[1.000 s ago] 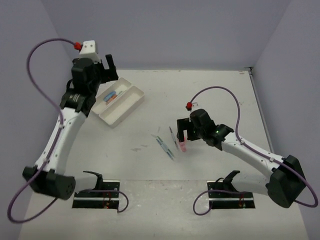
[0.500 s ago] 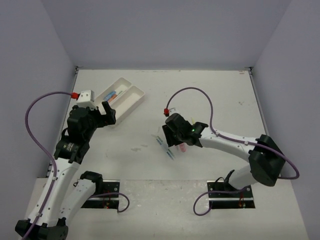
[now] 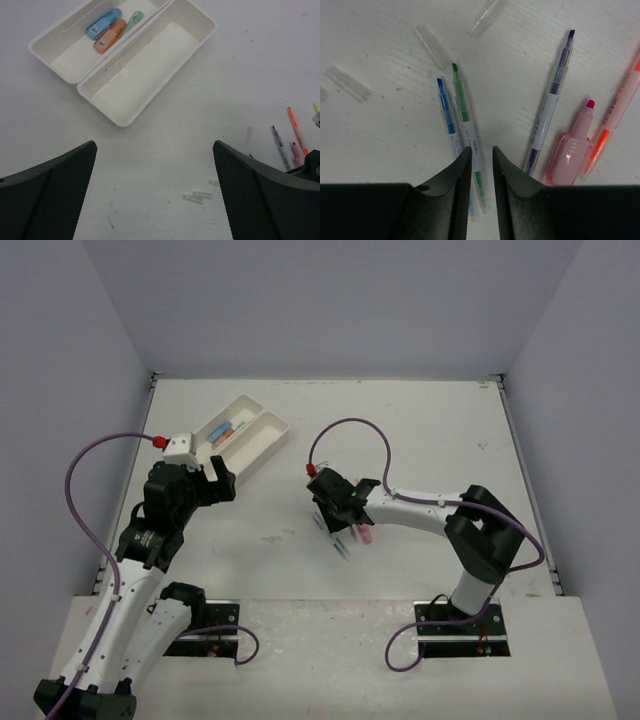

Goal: Sort the stationery into containers
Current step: Pick up the pen from the center of the board.

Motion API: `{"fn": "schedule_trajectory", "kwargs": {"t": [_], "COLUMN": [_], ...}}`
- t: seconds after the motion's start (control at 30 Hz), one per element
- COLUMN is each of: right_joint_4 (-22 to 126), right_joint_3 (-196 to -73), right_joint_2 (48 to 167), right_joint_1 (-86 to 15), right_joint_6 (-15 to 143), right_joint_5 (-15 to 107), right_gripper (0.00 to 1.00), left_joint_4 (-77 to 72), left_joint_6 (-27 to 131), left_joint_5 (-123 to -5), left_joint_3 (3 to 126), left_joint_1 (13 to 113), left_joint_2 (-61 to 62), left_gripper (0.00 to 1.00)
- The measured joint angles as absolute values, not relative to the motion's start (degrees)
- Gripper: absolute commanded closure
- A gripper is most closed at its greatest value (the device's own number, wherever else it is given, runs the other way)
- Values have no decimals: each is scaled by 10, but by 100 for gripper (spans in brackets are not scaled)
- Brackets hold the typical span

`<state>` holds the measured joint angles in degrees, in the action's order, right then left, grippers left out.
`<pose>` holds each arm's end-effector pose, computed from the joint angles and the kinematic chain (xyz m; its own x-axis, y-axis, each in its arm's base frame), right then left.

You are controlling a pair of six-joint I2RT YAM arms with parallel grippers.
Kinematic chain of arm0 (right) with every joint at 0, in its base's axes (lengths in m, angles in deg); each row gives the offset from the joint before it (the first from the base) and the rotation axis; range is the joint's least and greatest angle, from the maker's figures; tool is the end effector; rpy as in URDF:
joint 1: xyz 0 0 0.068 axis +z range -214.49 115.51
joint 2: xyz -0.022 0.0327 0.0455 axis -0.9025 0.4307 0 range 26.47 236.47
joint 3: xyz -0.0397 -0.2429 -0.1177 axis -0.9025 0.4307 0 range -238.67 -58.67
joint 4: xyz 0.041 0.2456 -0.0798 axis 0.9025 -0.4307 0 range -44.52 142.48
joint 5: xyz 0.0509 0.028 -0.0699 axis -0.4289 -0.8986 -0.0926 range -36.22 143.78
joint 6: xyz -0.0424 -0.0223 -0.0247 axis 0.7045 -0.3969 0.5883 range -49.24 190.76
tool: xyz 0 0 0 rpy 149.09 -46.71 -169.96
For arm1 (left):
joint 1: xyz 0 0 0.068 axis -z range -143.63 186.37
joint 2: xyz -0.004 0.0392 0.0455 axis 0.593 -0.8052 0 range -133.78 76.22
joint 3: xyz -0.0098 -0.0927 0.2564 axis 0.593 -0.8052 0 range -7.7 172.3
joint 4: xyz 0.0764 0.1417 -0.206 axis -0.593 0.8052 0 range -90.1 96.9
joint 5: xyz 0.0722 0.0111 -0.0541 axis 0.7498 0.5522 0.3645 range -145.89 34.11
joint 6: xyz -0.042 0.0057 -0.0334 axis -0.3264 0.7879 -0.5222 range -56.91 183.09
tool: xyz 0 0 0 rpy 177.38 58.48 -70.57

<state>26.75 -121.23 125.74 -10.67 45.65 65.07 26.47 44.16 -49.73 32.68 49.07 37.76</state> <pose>0.2094 0.2745 0.1792 -0.7871 -0.3713 -0.4925 -0.4463 0.8940 0.0392 0.1526 -0.0305 0.3003 -0.4250 -0.2349 -0.8742 -0.0153 0.9675 -0.2525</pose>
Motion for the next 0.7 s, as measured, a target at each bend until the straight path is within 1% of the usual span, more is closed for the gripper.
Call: {"fn": "schedule_trajectory", "kwargs": {"t": [0.2, 0.6, 0.7], "right_joint_4": [264, 263, 264], "right_joint_3": [-1226, -1228, -1227], "right_joint_2": [1278, 1303, 1303], "right_joint_1": [-104, -104, -104], "right_joint_6": [463, 464, 464], "right_joint_5": [646, 646, 648], "right_gripper": [80, 81, 79], "left_joint_4": [263, 261, 261], "left_joint_6": [442, 442, 442], "left_joint_5": [-508, -513, -512], "left_joint_3": [327, 327, 327], "left_joint_1": [493, 496, 497], "left_joint_2": [383, 386, 386], "left_gripper": [0, 0, 0]}}
